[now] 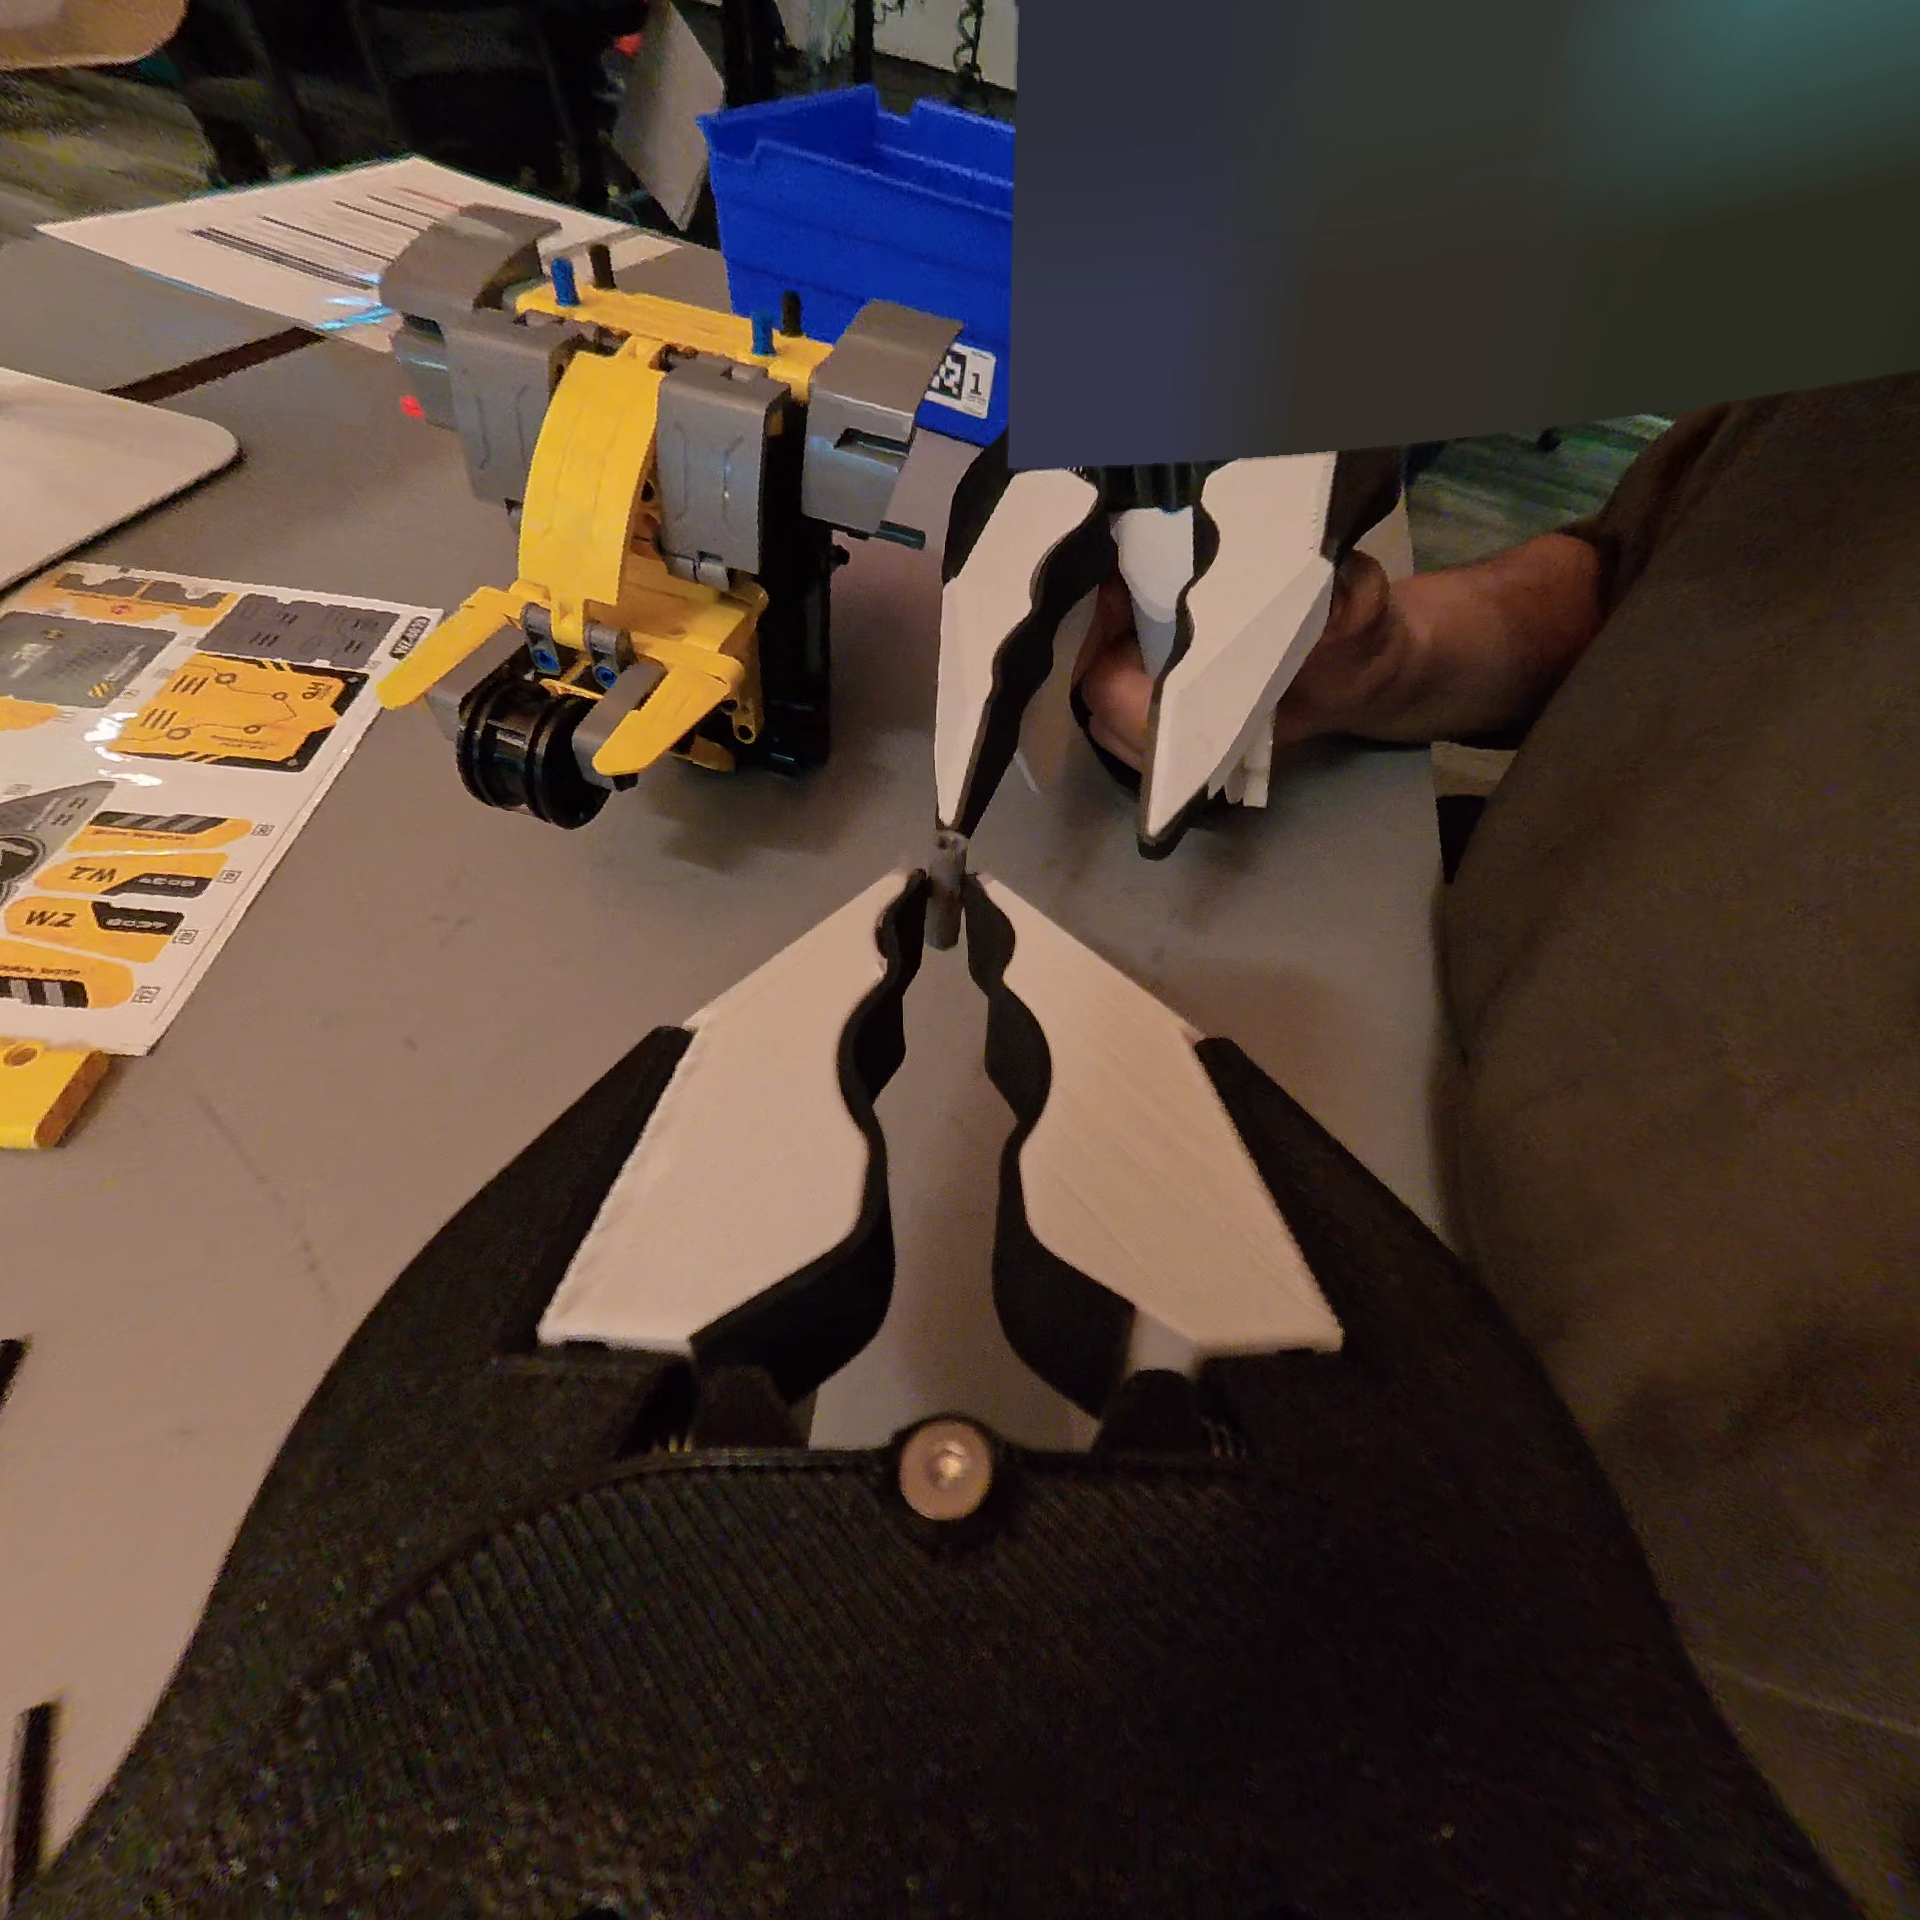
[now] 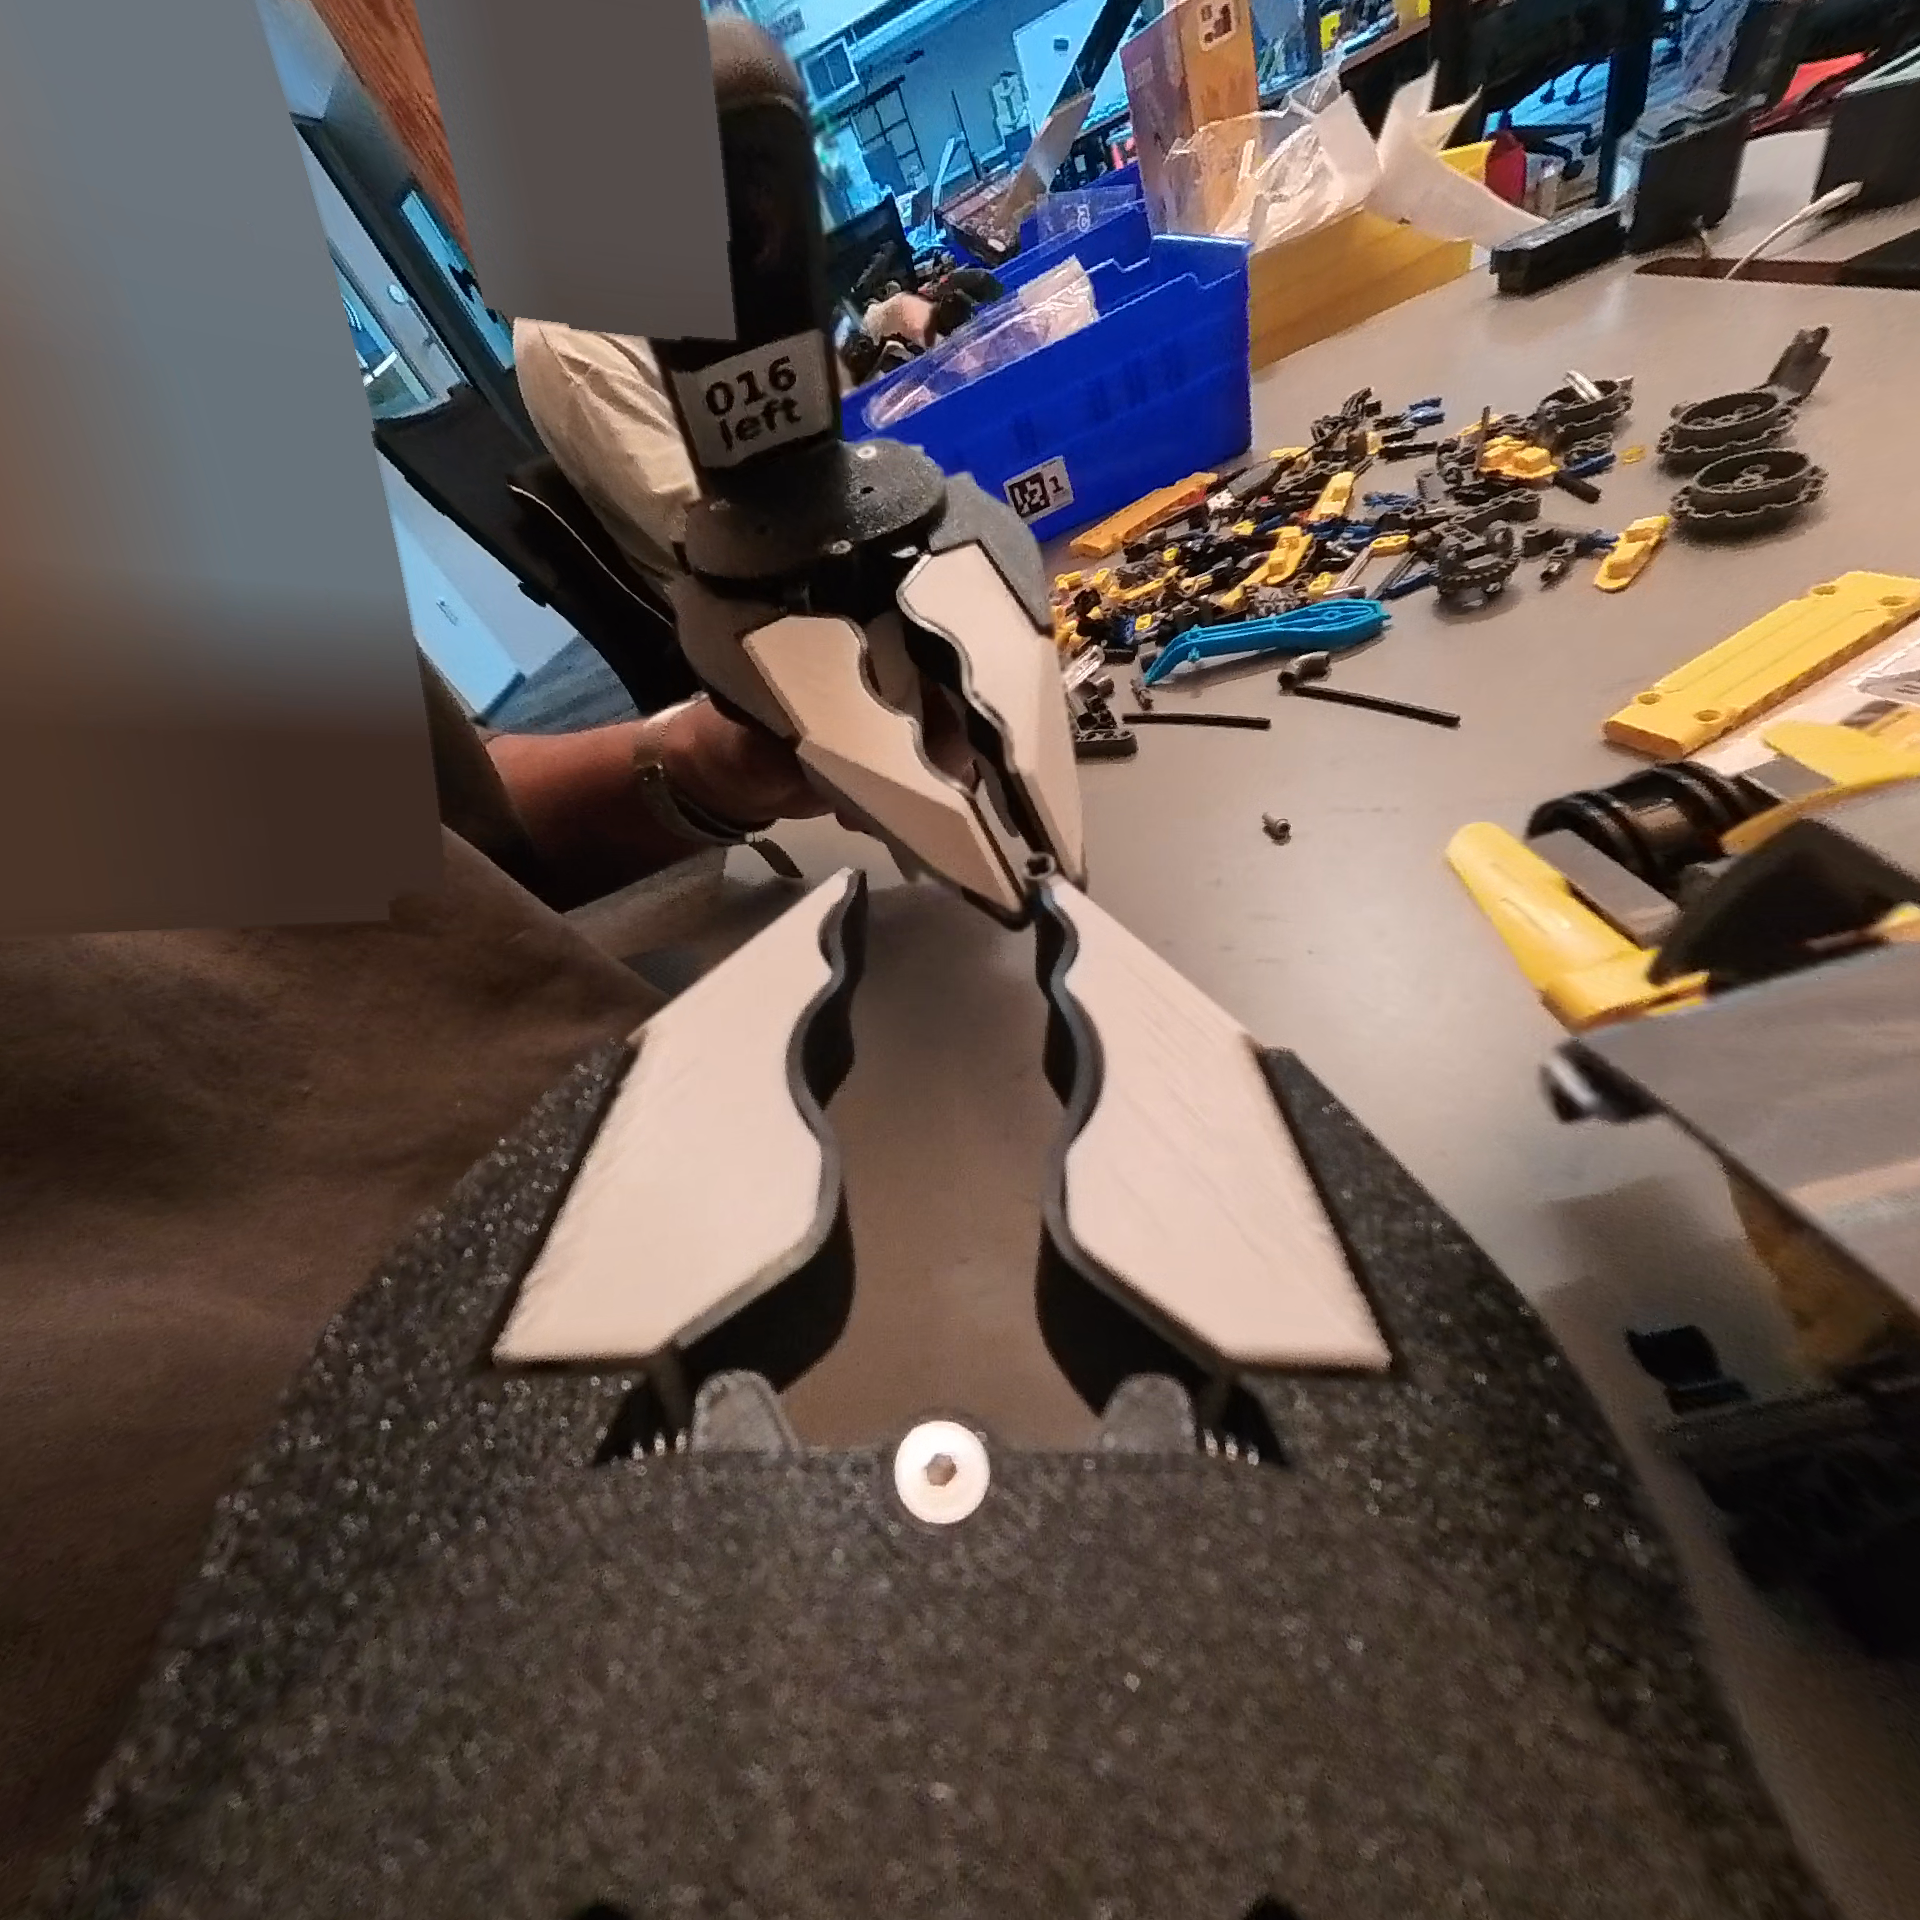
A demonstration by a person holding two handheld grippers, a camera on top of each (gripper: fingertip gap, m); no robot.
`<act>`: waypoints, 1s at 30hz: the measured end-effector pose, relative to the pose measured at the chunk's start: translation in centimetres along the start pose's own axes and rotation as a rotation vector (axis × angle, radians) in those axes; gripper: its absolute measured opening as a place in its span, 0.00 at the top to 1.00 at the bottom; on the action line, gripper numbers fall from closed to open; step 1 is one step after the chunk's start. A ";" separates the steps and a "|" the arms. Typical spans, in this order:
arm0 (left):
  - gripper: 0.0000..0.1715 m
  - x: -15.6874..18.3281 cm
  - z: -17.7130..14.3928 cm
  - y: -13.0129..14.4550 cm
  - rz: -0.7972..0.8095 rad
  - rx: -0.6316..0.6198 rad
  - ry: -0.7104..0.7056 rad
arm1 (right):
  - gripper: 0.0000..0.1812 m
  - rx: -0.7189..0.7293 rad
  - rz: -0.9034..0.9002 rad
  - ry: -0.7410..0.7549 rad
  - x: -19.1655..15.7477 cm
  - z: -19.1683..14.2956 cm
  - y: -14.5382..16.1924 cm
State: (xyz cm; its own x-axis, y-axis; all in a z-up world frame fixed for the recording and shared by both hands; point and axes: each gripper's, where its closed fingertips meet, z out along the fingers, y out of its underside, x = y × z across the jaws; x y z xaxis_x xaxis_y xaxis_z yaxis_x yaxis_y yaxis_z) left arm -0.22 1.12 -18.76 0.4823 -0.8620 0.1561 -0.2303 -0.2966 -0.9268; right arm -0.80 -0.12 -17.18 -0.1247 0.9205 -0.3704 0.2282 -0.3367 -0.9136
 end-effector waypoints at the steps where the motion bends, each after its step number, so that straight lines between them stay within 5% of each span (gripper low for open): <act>1: 0.97 0.1 0.2 0.1 -0.003 -0.001 0.008 | 0.83 -0.007 -0.010 0.001 -0.1 0.1 0.1; 11: 0.97 -1.5 0.6 1.4 -0.012 -0.079 -0.053 | 0.82 -0.040 -0.087 0.085 0.9 -0.3 0.4; 17: 0.97 -1.5 1.0 2.3 0.036 -0.175 -0.056 | 0.81 -0.185 -0.140 0.194 2.7 0.3 2.9; 30: 0.97 -2.3 1.1 3.1 -0.003 -0.196 -0.070 | 0.79 -0.240 -0.111 0.187 3.0 0.7 4.0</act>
State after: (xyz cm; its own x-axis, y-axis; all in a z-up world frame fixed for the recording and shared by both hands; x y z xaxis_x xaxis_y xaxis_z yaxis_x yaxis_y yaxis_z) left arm -1.11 2.60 -22.40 0.5390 -0.8324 0.1286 -0.3856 -0.3796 -0.8409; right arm -0.92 1.15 -22.08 0.0129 0.9769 -0.2131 0.4471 -0.1963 -0.8727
